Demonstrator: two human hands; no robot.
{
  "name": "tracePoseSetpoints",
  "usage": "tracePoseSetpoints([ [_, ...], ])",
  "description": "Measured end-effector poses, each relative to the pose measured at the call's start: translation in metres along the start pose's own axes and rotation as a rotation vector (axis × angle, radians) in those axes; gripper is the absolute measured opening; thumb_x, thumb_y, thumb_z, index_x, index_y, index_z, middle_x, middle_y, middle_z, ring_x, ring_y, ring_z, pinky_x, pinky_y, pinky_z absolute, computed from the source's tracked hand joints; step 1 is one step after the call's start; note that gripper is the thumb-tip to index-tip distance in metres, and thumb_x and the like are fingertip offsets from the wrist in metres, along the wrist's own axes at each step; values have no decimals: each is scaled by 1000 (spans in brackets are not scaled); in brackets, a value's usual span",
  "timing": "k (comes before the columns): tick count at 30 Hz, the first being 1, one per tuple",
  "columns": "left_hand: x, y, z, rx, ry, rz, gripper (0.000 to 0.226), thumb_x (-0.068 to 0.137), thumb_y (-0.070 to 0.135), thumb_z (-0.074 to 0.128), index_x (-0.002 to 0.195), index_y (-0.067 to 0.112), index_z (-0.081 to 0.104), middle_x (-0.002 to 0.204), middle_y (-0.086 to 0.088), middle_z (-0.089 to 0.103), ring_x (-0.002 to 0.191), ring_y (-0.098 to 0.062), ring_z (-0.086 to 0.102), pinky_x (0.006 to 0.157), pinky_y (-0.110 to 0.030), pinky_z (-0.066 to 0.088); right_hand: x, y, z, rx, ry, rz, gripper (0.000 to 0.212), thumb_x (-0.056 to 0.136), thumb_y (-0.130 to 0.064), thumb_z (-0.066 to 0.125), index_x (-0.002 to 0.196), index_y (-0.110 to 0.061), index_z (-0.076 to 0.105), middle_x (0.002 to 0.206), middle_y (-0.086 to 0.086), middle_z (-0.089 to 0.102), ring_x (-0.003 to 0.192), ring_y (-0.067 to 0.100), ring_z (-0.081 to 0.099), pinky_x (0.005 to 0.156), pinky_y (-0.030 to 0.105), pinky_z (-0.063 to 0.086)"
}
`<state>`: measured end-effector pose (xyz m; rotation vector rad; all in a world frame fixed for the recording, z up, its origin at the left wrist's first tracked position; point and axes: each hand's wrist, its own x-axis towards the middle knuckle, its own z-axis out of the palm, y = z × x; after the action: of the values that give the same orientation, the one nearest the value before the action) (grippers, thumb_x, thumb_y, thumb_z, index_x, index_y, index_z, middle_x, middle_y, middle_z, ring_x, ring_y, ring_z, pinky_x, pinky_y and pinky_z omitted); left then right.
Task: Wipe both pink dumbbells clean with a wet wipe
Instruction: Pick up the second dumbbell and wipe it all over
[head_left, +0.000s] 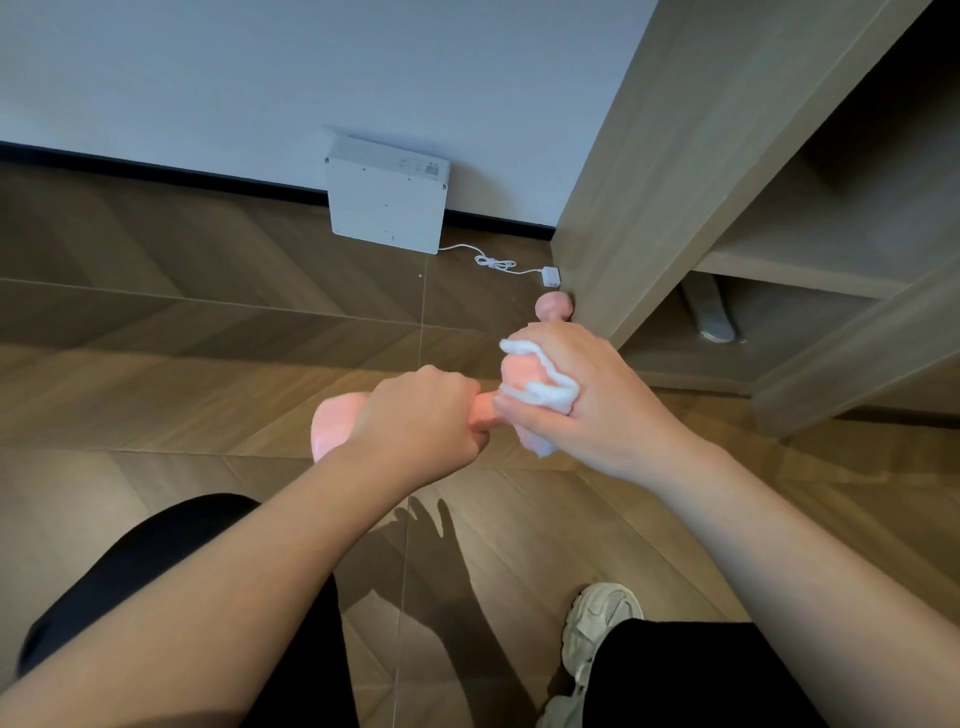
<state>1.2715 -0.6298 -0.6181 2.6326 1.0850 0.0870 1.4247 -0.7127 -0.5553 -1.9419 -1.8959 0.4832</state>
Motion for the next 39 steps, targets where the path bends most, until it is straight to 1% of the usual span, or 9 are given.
tracePoseSetpoints([
  [8,-6,6,3,230,33,150,10,84,35,52,78,27,49,81,-1,64,69,-27,57,51,-30,24,5,15,10,158,-238,403,50,78,-75,42,83,-29,59,89,-6,61,94,20,60,90,47,47],
  [10,-9,7,3,260,58,179,16,83,35,53,75,27,42,80,-1,63,63,-26,47,47,-30,16,8,22,11,350,-316,519,54,80,-71,50,92,-19,61,96,1,64,94,18,61,99,48,45],
  [13,-9,6,4,265,56,210,18,83,36,54,75,27,40,80,-1,64,65,-26,50,48,-30,17,6,34,10,469,-401,615,54,77,-76,50,108,-34,63,117,-2,67,112,17,60,111,43,37],
  [18,-6,2,8,189,-5,185,16,84,34,52,75,26,42,77,0,60,65,-25,44,55,-31,28,7,37,14,555,-385,618,33,91,-67,43,104,-40,57,102,-18,61,102,7,55,112,36,34],
  [21,-5,1,10,140,-43,173,17,84,34,51,73,25,41,65,6,42,66,-26,45,57,-31,29,12,31,16,592,-310,532,23,96,-60,43,86,-40,50,76,-23,58,78,-2,54,88,25,41],
  [26,-2,-2,9,68,-48,138,28,82,32,50,60,24,34,58,8,39,52,-15,41,47,-28,22,9,24,16,643,-51,470,43,94,-51,54,98,-12,72,119,16,63,96,18,62,92,35,48],
  [30,-2,-5,9,35,-56,147,29,80,32,52,58,24,35,57,8,39,50,-8,34,45,-28,21,2,18,21,668,-65,341,52,96,-52,35,77,-26,76,87,-7,71,83,2,62,77,12,47],
  [35,-5,-7,10,39,-41,176,26,80,31,51,59,25,37,57,7,42,55,-17,44,47,-27,23,4,16,33,666,-38,411,64,92,-53,32,85,2,62,97,29,60,82,20,58,84,40,46],
  [39,-6,-11,7,75,1,225,16,82,33,50,70,26,44,62,8,41,64,-23,48,53,-30,29,5,19,31,645,-94,515,55,101,-52,32,81,-9,61,83,11,64,75,9,59,78,30,45],
])
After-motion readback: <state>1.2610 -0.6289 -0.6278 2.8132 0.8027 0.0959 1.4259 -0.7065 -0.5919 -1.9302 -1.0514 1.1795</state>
